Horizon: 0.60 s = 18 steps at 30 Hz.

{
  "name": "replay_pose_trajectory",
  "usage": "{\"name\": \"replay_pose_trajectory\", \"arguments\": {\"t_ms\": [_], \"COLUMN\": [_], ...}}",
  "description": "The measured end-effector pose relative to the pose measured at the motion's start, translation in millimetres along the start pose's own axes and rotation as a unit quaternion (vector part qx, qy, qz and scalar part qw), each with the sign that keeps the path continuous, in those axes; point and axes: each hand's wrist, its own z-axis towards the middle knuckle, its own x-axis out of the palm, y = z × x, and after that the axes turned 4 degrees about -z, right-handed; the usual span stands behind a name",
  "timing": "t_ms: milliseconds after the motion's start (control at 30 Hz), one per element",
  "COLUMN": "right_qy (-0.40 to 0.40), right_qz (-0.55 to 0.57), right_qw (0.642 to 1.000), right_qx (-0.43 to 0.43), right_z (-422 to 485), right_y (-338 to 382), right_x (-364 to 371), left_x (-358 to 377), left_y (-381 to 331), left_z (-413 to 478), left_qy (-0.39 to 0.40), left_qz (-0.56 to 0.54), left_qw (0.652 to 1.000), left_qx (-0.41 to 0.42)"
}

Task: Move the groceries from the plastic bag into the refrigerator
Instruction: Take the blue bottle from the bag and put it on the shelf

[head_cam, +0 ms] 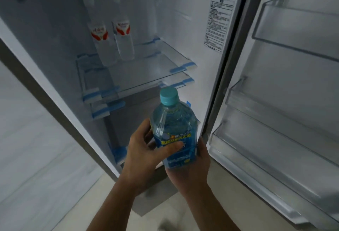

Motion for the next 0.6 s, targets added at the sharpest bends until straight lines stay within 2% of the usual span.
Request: {"name": "replay_pose_trajectory", "arguments": {"t_ms": [133, 467, 600], "right_qy": [-0.01, -0.1, -0.081], "right_qz": [-0.026, -0.072, -0.079], "right_qw": [1.0, 0.992, 0.994], "right_qx": [-0.013, -0.01, 0.002], "right_z": [24.2, 66.7, 84.5], "right_y": [13.1, 50.6, 58.5], "right_x": [-4.6, 1.9, 26.4], "left_x": [0.6, 19.5, 18.8], "left_y": [6.8, 5.8, -10.9], "left_z": [30.8, 78.4, 94.4], "left_qy": [-0.005, -0.027, -0.048], "left_qz": [-0.015, 0.021, 0.038], "left_qw": [1.0, 0.999, 0.998], "left_qx": [-0.005, -0.004, 0.019]}}
